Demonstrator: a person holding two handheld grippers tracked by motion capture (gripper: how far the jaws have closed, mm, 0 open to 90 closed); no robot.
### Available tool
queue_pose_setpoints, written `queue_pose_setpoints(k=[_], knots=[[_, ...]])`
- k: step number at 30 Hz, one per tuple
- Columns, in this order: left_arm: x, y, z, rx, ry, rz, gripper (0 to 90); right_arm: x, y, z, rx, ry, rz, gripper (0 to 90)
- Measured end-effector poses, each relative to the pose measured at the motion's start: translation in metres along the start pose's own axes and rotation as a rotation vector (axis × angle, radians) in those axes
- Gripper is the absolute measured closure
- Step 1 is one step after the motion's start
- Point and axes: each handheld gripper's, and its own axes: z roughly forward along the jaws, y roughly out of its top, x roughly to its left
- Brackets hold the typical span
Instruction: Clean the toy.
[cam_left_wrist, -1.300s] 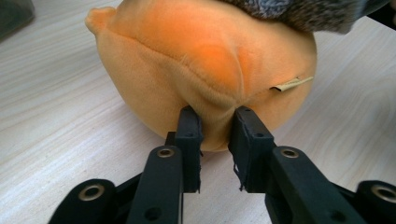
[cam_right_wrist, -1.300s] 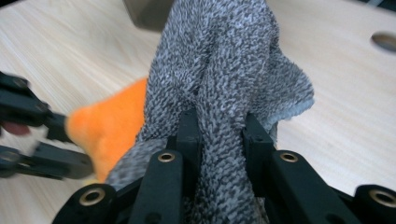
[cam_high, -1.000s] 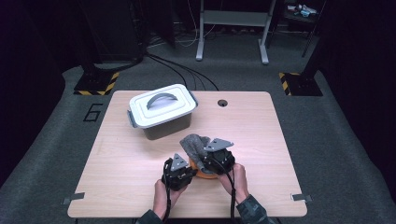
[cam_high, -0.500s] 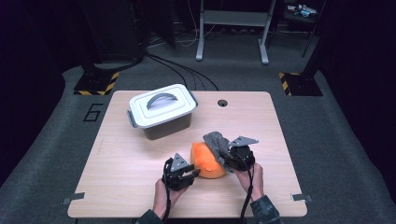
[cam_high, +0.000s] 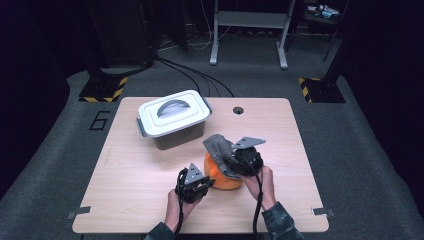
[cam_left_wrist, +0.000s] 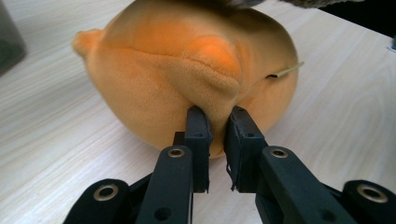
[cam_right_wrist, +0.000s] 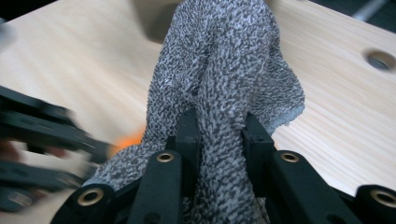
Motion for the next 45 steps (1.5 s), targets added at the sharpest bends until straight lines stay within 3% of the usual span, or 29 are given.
queue_pose_setpoints(k=[2,4,5,8,9,14,18,20,23,26,27,28,29,30,31,33,35,38,41,42,43,45], knots=[[-0.002,0.0,0.0,-0.002,0.011,0.019,80.8,0.017,0.009,0.008,0.034,-0.001,-0.064,72.9],[-0.001,-0.001,0.0,0.011,0.001,0.014,82.0,0.024,0.009,0.02,0.093,-0.031,-0.083,73.0],[0.001,-0.002,0.0,0.008,-0.005,0.0,82.5,0.022,0.008,0.024,0.092,-0.034,-0.102,73.0],[0.002,-0.004,0.0,0.002,-0.015,-0.014,83.4,0.015,0.004,0.024,0.095,-0.058,-0.091,73.0],[0.002,-0.004,-0.001,0.001,-0.016,-0.016,83.4,0.011,0.002,0.023,0.103,-0.082,-0.084,73.0],[0.002,-0.004,0.0,-0.004,-0.023,-0.02,83.4,-0.022,-0.017,0.02,0.1,-0.105,0.03,72.9],[-0.002,-0.001,0.001,-0.004,-0.014,0.006,83.2,-0.031,-0.024,0.015,0.09,-0.094,0.076,72.8],[-0.001,0.0,0.0,0.0,-0.016,0.009,83.2,-0.024,-0.019,0.007,0.063,-0.096,0.051,72.8],[-0.001,0.0,-0.001,-0.002,-0.01,0.01,83.1,-0.004,-0.006,0.001,0.024,-0.013,-0.006,72.6],[-0.002,0.0,0.0,0.008,0.007,0.015,83.2,0.017,0.003,0.011,0.04,0.017,-0.073,72.1],[-0.001,0.0,0.0,0.011,0.003,0.01,83.2,0.025,0.005,0.016,0.065,-0.009,-0.116,72.2],[-0.001,-0.002,0.0,0.019,0.003,0.001,83.3,0.029,0.005,0.019,0.074,-0.029,-0.116,72.3],[0.0,-0.002,-0.001,0.023,0.003,0.006,83.5,0.028,0.005,0.022,0.075,-0.027,-0.14,72.5],[0.002,-0.003,-0.002,0.018,0.002,-0.001,83.7,0.028,0.005,0.023,0.079,-0.033,-0.132,72.7],[0.003,-0.003,-0.002,0.017,0.0,-0.006,83.9,0.023,0.004,0.024,0.086,-0.07,-0.151,72.7],[0.002,-0.003,-0.002,0.012,-0.003,-0.012,84.3,0.014,0.0,0.023,0.092,-0.09,-0.103,72.8],[0.002,-0.003,-0.002,0.012,-0.011,-0.014,84.3,0.003,-0.005,0.02,0.106,-0.141,-0.094,72.8],[0.001,-0.004,-0.001,0.006,-0.012,-0.015,84.2,-0.013,-0.014,0.014,0.111,-0.17,-0.053,72.6],[0.001,-0.003,-0.001,0.007,-0.014,-0.013,80.8,-0.021,-0.023,0.011,0.104,-0.148,-0.007,72.5],[0.001,-0.003,-0.001,0.002,-0.014,0.002,76.6,-0.022,-0.024,0.012,0.108,-0.142,0.004,72.5],[-0.003,-0.002,-0.001,0.01,0.033,0.043,68.6,-0.023,-0.025,0.014,0.103,-0.138,0.009,72.5],[-0.008,-0.002,-0.002,0.018,0.056,0.121,52.9,-0.026,-0.026,0.018,0.094,-0.116,0.02,72.6]])
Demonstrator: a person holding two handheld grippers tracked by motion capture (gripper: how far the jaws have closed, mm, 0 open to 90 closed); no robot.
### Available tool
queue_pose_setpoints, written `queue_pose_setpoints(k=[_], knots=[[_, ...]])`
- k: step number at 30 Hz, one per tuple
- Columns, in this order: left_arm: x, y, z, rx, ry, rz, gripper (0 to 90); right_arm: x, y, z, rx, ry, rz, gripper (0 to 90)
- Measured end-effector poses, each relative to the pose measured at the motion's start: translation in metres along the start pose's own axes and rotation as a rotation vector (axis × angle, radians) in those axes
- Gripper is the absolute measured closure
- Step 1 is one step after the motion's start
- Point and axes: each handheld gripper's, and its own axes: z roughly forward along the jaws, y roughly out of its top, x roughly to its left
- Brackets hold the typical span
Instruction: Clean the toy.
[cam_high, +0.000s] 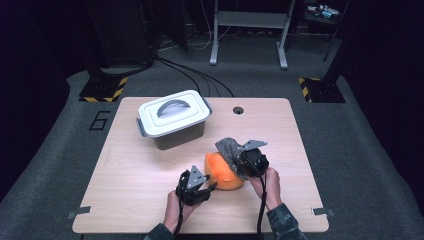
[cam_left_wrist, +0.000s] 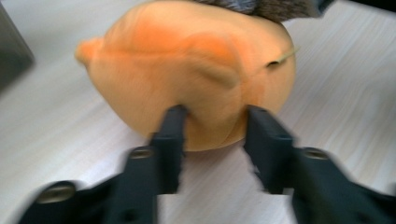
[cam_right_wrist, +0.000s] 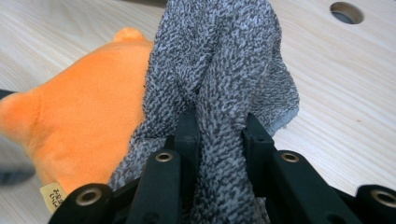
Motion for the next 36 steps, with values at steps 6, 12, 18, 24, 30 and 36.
queue_pose_setpoints(k=[6,12,18,24,30,36], knots=[[0.004,0.001,0.006,0.018,0.04,0.029,37.9,-0.001,0.003,0.004,-0.002,0.015,0.014,72.4],[0.008,0.002,0.014,0.008,0.035,-0.003,68.5,-0.005,0.002,0.005,-0.026,0.022,0.029,72.3],[0.014,0.007,0.012,0.013,-0.001,-0.105,78.0,0.006,0.003,-0.021,-0.103,0.027,0.003,72.5],[0.017,0.011,0.012,0.018,-0.025,-0.141,78.8,0.046,0.002,-0.028,-0.119,0.068,-0.092,72.5],[0.019,0.009,0.012,0.007,-0.034,-0.163,79.9,0.037,-0.005,-0.015,-0.083,0.004,-0.097,73.0],[0.02,0.008,0.013,0.002,-0.046,-0.168,79.9,0.001,-0.021,-0.011,-0.063,-0.05,0.014,73.0]])
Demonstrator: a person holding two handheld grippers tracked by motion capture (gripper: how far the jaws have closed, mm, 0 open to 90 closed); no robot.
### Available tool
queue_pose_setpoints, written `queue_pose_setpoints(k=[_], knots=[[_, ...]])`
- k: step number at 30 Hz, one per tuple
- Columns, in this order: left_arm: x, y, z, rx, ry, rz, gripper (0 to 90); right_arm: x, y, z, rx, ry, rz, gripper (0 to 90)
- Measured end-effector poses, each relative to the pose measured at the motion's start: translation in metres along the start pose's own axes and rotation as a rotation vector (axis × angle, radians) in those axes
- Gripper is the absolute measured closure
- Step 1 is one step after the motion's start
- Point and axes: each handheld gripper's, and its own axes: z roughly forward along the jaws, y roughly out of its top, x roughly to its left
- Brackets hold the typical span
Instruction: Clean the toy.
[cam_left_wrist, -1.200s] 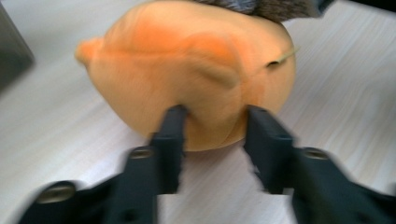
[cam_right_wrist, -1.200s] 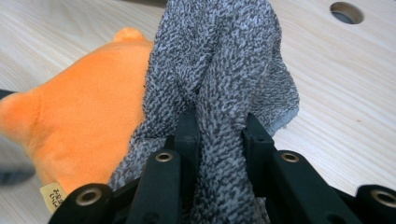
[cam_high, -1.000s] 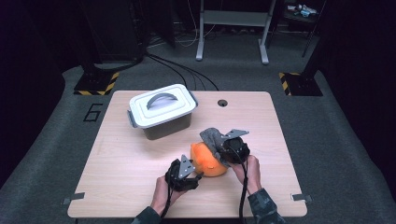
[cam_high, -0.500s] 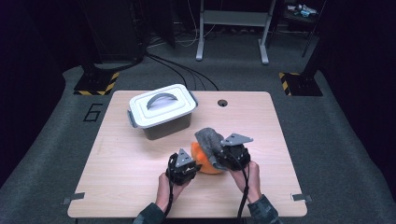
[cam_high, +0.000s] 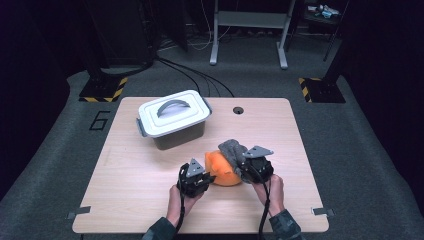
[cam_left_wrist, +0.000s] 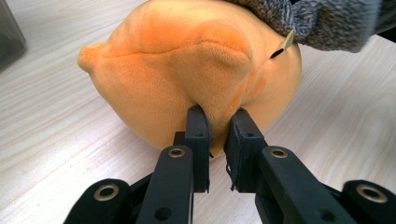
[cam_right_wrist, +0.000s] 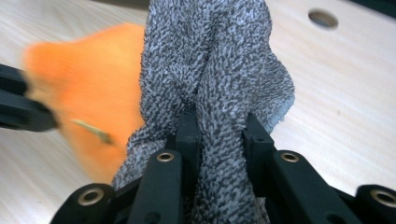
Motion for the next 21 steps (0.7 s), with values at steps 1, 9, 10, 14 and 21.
queue_pose_setpoints(k=[1,9,10,14,21], knots=[[0.0,0.0,0.0,0.0,-0.002,0.003,79.8,-0.003,-0.002,0.002,0.008,0.001,0.005,73.1],[-0.003,0.001,-0.005,-0.027,0.077,0.089,43.8,-0.009,0.001,0.006,0.001,0.025,0.016,73.0],[-0.002,0.002,-0.004,-0.026,0.071,0.1,40.9,-0.008,0.001,0.006,-0.004,0.026,0.041,73.0],[-0.004,0.003,0.004,-0.015,0.072,0.159,51.3,-0.008,0.003,0.007,-0.007,0.03,0.038,72.9],[-0.001,0.005,0.007,-0.036,0.035,0.036,79.2,-0.008,0.004,0.006,-0.026,0.024,0.03,72.8]])
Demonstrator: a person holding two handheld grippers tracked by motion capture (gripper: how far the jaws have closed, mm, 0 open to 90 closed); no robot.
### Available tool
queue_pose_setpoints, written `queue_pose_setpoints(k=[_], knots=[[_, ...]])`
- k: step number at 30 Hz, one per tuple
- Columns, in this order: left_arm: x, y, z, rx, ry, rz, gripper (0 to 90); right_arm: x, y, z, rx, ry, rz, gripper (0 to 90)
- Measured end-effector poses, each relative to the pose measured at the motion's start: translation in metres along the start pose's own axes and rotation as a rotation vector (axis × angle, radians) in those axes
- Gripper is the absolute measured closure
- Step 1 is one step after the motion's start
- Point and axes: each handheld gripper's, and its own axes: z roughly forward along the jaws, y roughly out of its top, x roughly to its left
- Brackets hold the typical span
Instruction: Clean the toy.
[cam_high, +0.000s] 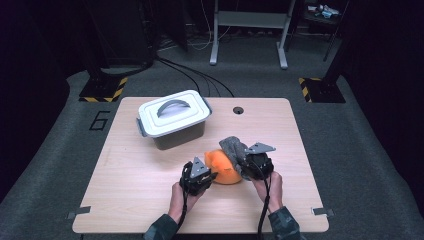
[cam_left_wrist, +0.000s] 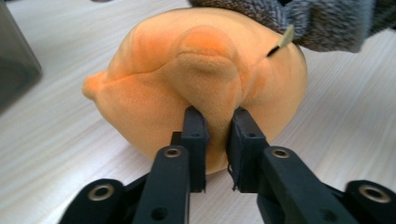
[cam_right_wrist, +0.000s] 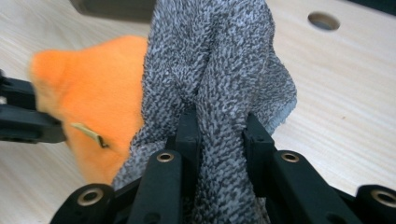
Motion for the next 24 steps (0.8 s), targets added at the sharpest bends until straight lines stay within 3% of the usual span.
queue_pose_setpoints(k=[2,4,7,9,11,14,17,18,20,21,23,24], knots=[[0.001,0.002,-0.003,0.006,-0.024,-0.048,80.4,0.005,0.003,-0.011,-0.029,-0.005,-0.007,72.8],[0.001,0.004,-0.005,0.006,-0.034,-0.066,81.1,0.011,0.008,-0.023,-0.069,0.011,-0.017,72.9],[-0.001,0.008,-0.009,0.006,-0.062,-0.1,81.2,0.032,0.015,-0.036,-0.082,0.046,-0.065,72.8],[-0.002,0.009,-0.011,0.007,-0.067,-0.104,81.1,0.045,0.017,-0.034,-0.058,0.057,-0.12,72.9],[-0.001,0.008,-0.01,0.021,-0.058,-0.096,80.9,0.052,0.015,-0.023,-0.01,0.019,-0.15,73.0],[0.004,0.004,-0.008,0.009,-0.06,-0.122,80.8,0.038,0.011,-0.007,-0.009,0.027,-0.107,73.2],[0.005,0.005,-0.008,0.018,-0.052,-0.088,80.8,0.027,0.011,-0.004,0.002,-0.01,-0.083,73.2],[0.005,0.005,-0.008,0.016,-0.047,-0.079,80.8,0.02,0.011,-0.003,0.014,-0.049,-0.075,73.2],[0.006,0.004,-0.007,0.013,-0.056,-0.092,80.5,0.009,0.007,0.0,0.021,-0.029,-0.009,73.3],[0.006,0.004,-0.007,0.012,-0.056,-0.08,80.0,0.004,0.004,0.002,0.016,-0.004,-0.003,73.3],[0.005,0.003,-0.006,0.009,-0.054,-0.079,77.7,0.005,0.003,0.005,0.025,-0.007,-0.018,73.3],[0.006,0.003,-0.006,-0.011,-0.072,-0.075,75.2,0.005,0.003,0.005,0.026,-0.008,-0.008,73.4]])
